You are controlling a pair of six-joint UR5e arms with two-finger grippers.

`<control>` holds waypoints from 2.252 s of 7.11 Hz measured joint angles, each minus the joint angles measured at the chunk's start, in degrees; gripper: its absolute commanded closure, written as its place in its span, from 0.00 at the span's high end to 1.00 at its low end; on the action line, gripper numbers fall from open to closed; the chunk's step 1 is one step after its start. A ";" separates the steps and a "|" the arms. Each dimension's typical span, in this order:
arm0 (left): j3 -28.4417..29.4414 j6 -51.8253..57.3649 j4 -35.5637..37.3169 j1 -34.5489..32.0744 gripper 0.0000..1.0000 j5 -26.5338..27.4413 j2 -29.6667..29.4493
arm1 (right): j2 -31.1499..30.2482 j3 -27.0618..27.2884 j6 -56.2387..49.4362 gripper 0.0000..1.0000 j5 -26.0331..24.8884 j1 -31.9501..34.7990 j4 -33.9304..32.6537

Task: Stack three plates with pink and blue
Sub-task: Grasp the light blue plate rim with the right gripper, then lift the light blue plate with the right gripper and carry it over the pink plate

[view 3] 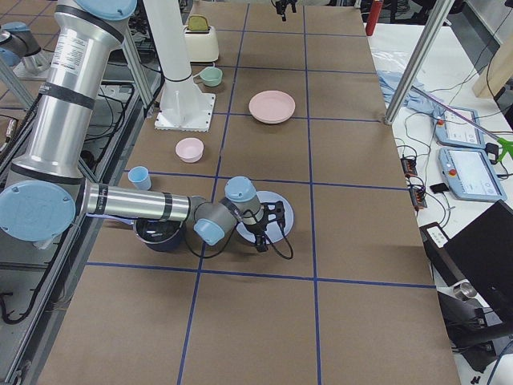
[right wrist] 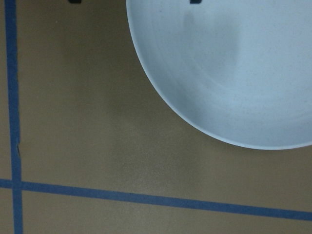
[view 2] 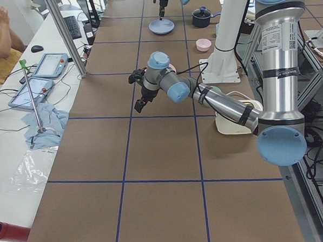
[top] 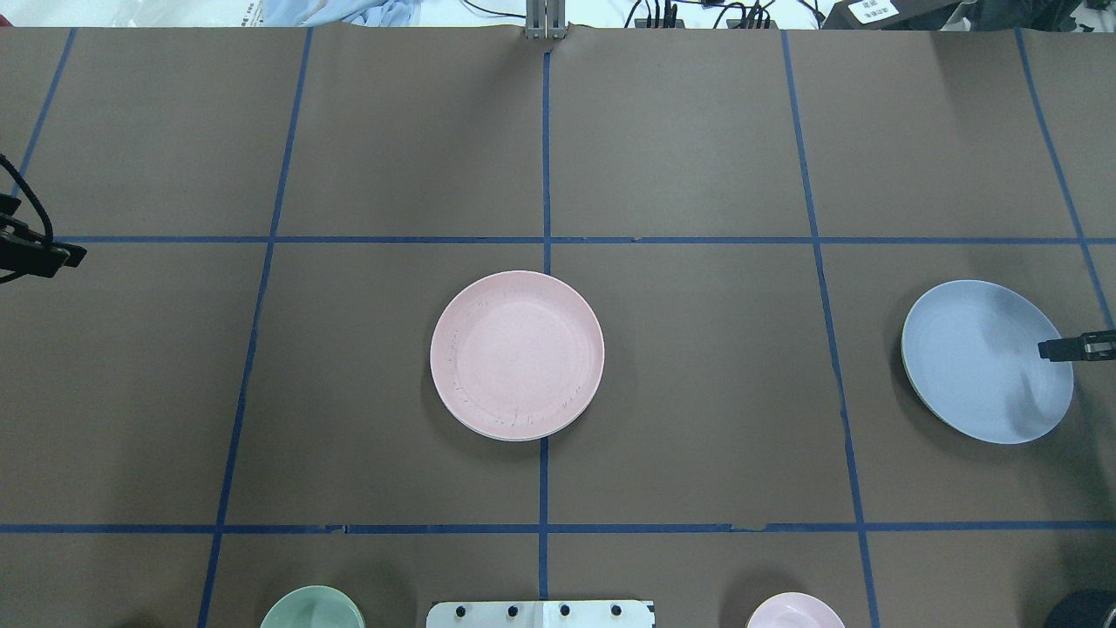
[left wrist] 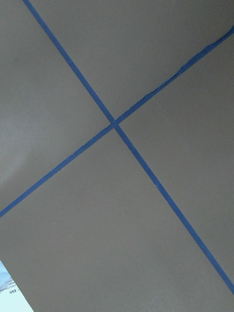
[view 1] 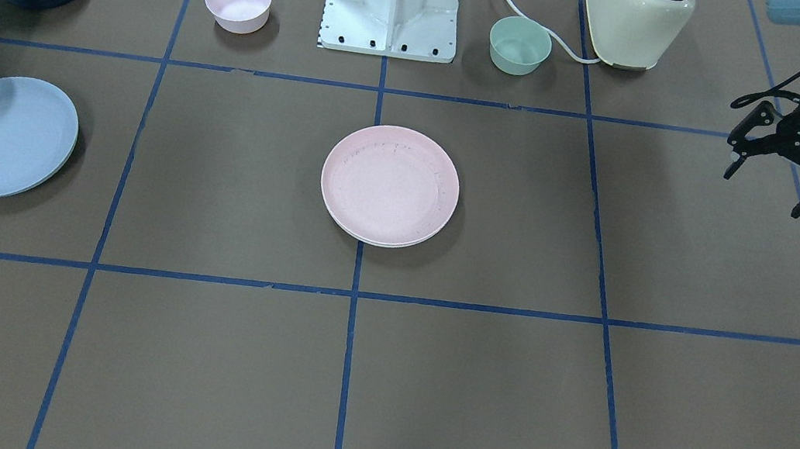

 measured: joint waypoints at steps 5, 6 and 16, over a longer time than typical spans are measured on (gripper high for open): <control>-0.07 -0.09 0.00 -0.04 1.00 -0.01 0.08 | 0.06 -1.28 0.90 0.13 0.08 -0.88 0.17; -0.05 -0.11 0.00 -0.04 1.00 -0.02 0.07 | 0.07 -1.22 1.01 0.02 0.14 -0.89 0.21; 0.09 -0.21 0.00 -0.04 1.00 -0.02 0.05 | 16.93 12.22 22.68 0.00 2.50 -6.37 -3.68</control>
